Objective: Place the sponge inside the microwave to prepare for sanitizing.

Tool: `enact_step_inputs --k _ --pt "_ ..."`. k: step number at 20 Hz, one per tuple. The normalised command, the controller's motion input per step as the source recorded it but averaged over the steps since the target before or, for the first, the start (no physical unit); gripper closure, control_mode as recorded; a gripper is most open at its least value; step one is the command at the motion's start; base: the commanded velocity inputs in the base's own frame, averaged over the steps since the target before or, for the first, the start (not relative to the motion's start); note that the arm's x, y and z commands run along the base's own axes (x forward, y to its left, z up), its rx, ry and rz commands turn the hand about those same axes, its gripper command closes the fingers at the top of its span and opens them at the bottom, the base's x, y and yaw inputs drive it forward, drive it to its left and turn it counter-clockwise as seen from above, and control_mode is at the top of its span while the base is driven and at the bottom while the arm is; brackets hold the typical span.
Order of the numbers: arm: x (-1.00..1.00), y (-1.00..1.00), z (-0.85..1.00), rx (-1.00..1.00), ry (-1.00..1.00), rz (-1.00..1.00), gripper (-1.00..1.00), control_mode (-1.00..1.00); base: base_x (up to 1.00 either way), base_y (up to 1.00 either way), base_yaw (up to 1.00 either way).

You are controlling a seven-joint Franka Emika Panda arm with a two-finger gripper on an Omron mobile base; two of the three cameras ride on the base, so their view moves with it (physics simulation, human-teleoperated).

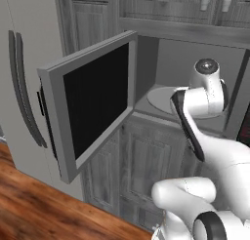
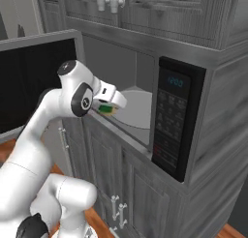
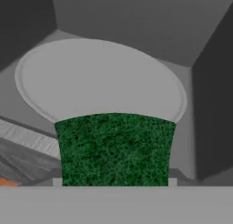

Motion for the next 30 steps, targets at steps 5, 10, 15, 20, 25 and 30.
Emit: enact_step_inputs --k 5,10,15,20,25,30 --pt "0.67 -0.24 -0.24 0.06 0.10 -0.05 1.00 -1.00 0.00 0.00 0.00" --pt "0.52 -0.15 -0.35 0.01 0.00 -0.03 1.00 -1.00 0.00 0.00 0.00" --pt "0.49 -0.20 -0.36 0.00 -0.01 -0.01 1.00 -1.00 0.00 0.00 0.00" --pt "0.38 -0.15 -0.10 0.01 0.00 0.00 1.00 -1.00 0.00 0.00 0.00" --pt "0.17 -0.18 -0.28 0.02 0.00 0.00 1.00 -1.00 0.00 0.00 0.00" --pt "0.25 -0.17 -0.11 0.03 0.02 0.00 1.00 -1.00 0.00 0.00 0.00"
